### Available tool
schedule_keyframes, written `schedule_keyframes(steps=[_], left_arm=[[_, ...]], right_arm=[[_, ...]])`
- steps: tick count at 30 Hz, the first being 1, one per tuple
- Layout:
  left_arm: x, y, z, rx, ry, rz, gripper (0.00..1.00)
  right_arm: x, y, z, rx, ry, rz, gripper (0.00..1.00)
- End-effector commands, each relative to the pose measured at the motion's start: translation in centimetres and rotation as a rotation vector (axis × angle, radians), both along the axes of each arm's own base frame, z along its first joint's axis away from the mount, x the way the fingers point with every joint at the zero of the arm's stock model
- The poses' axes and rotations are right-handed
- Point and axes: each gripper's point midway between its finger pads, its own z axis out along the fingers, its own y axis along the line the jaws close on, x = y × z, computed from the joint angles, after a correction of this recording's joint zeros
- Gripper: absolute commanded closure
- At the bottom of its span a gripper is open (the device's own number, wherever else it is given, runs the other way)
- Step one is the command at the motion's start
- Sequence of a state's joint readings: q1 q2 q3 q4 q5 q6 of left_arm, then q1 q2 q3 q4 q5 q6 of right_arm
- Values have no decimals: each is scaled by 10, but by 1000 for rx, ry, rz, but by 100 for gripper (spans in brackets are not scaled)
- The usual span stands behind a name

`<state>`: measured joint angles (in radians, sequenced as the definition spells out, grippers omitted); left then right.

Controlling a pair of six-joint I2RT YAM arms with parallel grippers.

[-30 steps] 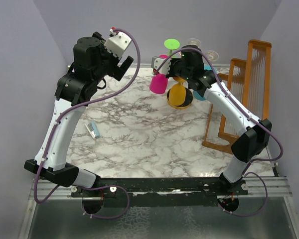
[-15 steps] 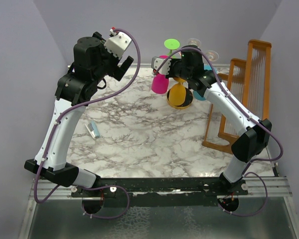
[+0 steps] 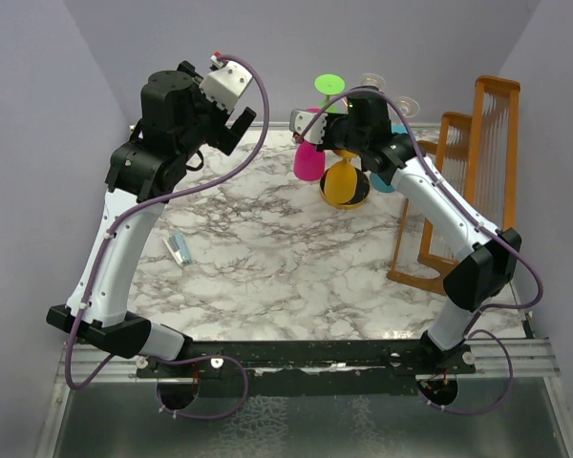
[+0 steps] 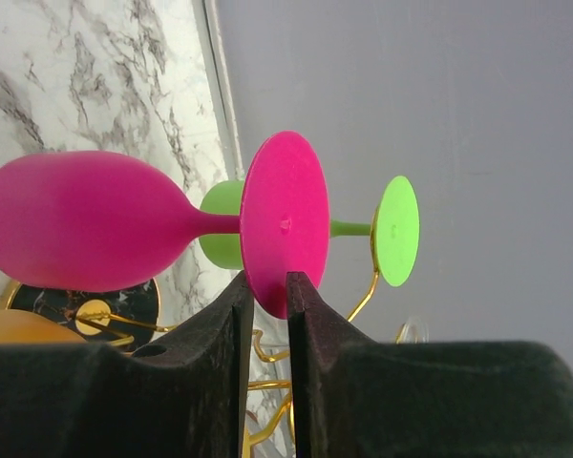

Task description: Place the wine glass upside down on the wine glass rack

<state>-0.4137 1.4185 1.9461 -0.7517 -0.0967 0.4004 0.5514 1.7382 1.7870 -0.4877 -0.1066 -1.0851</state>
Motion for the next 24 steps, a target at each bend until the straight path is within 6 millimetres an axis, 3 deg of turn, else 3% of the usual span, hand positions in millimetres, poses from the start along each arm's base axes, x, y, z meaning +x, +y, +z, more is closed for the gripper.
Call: schedule_keyframes(steps=[1, 17, 24], left_arm=[[-4, 0, 6, -4, -14, -15, 1], [-7, 0, 5, -6, -15, -19, 1], [-8, 1, 5, -3, -17, -20, 1]], right_arm=[[-13, 11, 18, 58, 13, 49, 79], [-27, 25, 30, 136, 66, 120, 76], [-45, 32, 34, 160, 116, 190, 75]])
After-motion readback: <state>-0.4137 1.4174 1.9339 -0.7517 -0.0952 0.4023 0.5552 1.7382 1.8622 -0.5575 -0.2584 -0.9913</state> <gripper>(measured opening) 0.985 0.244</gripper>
